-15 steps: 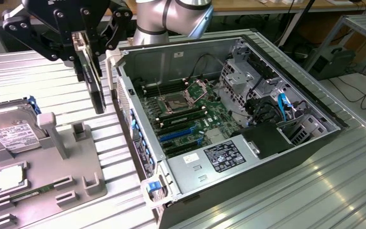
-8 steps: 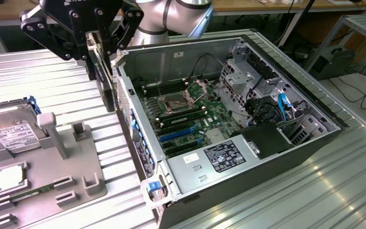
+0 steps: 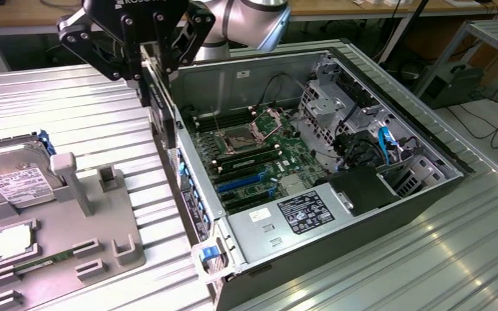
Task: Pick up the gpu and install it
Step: 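Pick up the gpu and move the gpu toward the slot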
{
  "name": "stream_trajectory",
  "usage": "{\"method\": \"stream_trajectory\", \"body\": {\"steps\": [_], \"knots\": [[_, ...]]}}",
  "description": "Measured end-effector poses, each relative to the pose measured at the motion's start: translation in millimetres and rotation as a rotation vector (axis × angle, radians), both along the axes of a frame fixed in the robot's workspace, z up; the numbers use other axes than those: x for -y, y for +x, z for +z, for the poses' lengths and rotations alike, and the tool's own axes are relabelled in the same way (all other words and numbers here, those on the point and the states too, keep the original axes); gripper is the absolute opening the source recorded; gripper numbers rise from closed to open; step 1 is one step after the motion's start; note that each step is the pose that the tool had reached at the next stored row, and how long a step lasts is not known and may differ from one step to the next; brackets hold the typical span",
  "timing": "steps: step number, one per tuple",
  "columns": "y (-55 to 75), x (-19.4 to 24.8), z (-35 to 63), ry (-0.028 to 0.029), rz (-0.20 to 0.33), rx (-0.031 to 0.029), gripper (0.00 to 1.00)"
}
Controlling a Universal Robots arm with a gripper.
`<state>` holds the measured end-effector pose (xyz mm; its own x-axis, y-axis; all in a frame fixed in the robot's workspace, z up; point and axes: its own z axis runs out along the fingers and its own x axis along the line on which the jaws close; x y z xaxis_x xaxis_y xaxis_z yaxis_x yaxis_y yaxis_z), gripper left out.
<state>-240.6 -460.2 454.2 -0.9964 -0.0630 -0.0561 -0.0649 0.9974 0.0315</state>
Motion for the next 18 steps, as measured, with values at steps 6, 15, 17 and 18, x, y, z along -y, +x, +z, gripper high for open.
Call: {"method": "stream_trajectory", "body": {"steps": [6,15,17,18], "knots": [[14.2,0.0,-1.3,0.0,0.0,0.0084,0.28],[31.4,0.0,-3.0,0.0,0.0,0.0188,0.28],[35.4,0.0,-3.4,0.0,0.0,0.0203,0.28],[37.9,0.0,-3.6,-0.0001,0.0,0.0209,0.28]]}}
